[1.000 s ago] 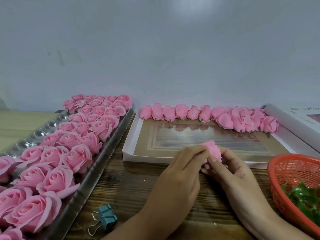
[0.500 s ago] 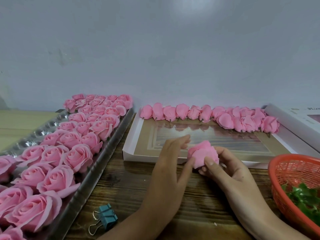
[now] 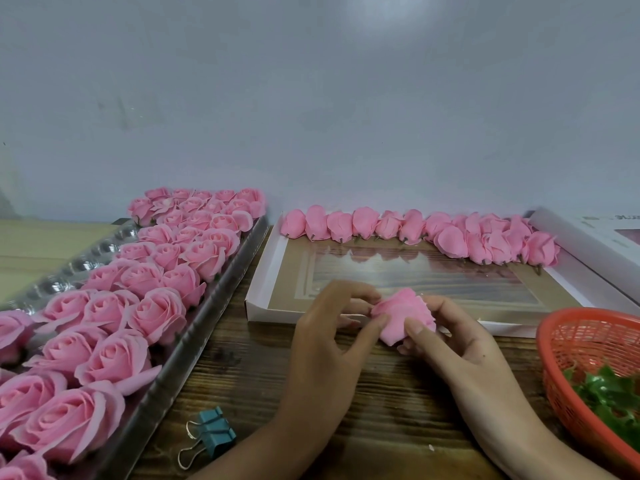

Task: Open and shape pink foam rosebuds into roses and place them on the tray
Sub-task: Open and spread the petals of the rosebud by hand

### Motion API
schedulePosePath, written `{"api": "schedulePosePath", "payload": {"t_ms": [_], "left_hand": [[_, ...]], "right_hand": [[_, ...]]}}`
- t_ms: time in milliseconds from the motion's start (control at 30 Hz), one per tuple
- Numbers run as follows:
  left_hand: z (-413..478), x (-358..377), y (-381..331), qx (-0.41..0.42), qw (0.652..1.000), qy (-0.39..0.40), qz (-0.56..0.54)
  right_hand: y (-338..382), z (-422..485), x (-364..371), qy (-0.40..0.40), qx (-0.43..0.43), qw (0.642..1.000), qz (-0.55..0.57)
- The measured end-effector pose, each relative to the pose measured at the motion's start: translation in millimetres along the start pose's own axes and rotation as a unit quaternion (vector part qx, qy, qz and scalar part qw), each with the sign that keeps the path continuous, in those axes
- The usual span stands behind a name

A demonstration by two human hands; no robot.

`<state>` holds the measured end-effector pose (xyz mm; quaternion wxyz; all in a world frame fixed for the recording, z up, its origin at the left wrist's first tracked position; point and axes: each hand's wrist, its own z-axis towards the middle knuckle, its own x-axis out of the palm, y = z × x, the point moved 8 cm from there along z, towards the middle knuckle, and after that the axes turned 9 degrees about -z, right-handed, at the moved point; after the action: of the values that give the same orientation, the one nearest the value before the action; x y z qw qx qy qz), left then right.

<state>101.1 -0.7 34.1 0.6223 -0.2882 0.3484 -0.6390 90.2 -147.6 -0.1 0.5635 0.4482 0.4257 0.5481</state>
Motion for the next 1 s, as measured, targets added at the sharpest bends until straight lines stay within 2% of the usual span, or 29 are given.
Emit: {"api": "schedulePosePath", "payload": {"t_ms": [100, 267, 500, 800, 1000], "left_hand": [[0.1, 3.4, -8.9, 0.046, 0.999, 0.021, 0.013], [0.5, 4.6, -1.4, 0.014, 1.000, 0.026, 0.009], [1.3, 2.5, -7.8, 0.048, 0.999, 0.019, -0.007], [-0.4, 4.8, -17.7, 0.102, 0.994, 0.025, 0.024], [-1.1, 3.6, -7.6, 0.037, 0.999, 0.017, 0.016]], "right_hand": [[0.5, -0.7, 0.2, 0.002, -0.003, 1.000, 0.000], [3.4, -0.2, 3.0, 0.011, -0.009, 1.000, 0.007], [5.3, -1.1, 4.6, 0.017, -0.012, 1.000, 0.011], [3.0, -0.2, 4.4, 0.015, -0.007, 1.000, 0.000], [-0.4, -0.2, 4.0, 0.010, 0.006, 1.000, 0.004]]}}
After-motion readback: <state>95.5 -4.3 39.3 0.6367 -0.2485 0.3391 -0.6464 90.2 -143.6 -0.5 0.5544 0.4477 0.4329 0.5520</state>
